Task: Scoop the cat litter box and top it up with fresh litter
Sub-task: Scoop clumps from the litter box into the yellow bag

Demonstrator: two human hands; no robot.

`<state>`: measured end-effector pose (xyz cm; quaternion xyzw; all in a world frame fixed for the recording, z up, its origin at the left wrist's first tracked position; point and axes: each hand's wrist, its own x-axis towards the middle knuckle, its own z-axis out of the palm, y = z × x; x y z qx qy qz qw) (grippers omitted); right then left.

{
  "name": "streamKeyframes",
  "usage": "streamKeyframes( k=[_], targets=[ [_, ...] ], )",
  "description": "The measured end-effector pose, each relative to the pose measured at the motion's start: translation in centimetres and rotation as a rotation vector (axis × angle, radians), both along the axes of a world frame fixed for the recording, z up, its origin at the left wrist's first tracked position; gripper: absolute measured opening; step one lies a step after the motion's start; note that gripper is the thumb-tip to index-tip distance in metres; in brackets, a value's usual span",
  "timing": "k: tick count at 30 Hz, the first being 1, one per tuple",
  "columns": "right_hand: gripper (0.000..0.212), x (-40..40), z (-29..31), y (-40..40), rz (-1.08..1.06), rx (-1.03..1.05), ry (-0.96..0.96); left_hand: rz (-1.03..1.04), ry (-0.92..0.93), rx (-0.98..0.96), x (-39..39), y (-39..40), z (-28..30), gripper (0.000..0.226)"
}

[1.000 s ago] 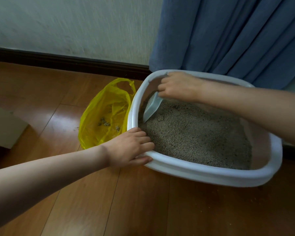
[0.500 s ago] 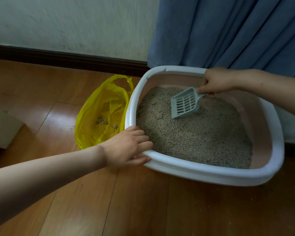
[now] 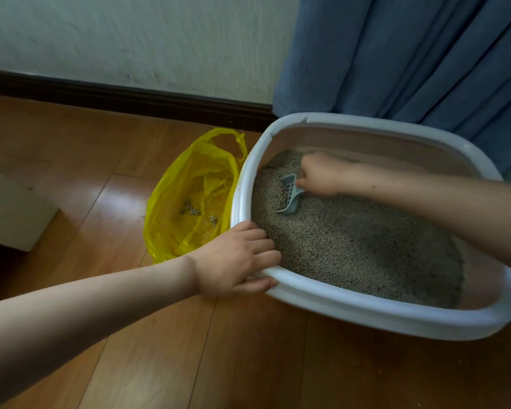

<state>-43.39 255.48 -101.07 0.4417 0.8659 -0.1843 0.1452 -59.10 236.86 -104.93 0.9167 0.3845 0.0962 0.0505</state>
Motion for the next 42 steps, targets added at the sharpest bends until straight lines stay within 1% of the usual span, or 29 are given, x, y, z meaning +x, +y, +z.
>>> streamKeyframes(
  k=[4,8,10,15,19,22,23,25,27,32,38,40,42],
  targets=[
    [0.034,1.7,-2.6,-0.3,-0.116,-0.09,0.186,0.004,0.0,-0.005,-0.1,0.0,-0.1,0.032],
    [0.04,2.9,-4.5,-0.5,-0.2,-0.123,0.351,0.0,-0.001,-0.011,0.0,0.1,0.0,0.032],
    [0.042,3.1,-5.1,-0.6,-0.231,-0.135,0.399,0.0,-0.003,-0.009,0.0,0.1,0.0,0.032],
    [0.036,3.6,-6.5,-0.9,-0.298,-0.136,0.489,-0.004,-0.005,-0.019,0.0,0.0,0.2,0.032],
    [0.038,3.9,-7.4,-1.1,-0.333,-0.127,0.557,0.003,-0.006,-0.014,0.0,0.0,0.3,0.031],
    [0.035,4.1,-7.4,-1.4,-0.343,-0.174,0.638,0.004,0.0,-0.031,0.0,0.0,0.4,0.031],
    [0.037,4.1,-7.4,-1.5,-0.346,-0.186,0.659,0.004,0.005,-0.036,0.0,0.0,0.4,0.032],
    [0.043,4.3,-7.3,-1.7,-0.353,-0.204,0.68,0.007,0.011,-0.036,0.1,0.0,0.4,0.032],
    [0.045,4.7,-7.3,-1.7,-0.362,-0.234,0.688,0.008,0.014,-0.03,0.1,0.0,0.4,0.031],
    [0.038,6.3,-6.8,-1.4,-0.391,-0.307,0.727,0.009,0.015,-0.039,0.1,-0.1,0.5,0.03],
    [0.043,8.2,-6.6,-1.1,-0.451,-0.306,0.775,0.007,0.013,-0.027,0.1,-0.1,0.4,0.03],
    [0.044,8.5,-6.1,-1.4,-0.425,-0.327,0.773,0.006,0.022,-0.026,0.1,-0.1,0.3,0.031],
    [0.04,8.8,-5.4,-1.7,-0.408,-0.344,0.764,0.007,0.029,-0.018,0.1,-0.1,0.3,0.031]
  ],
)
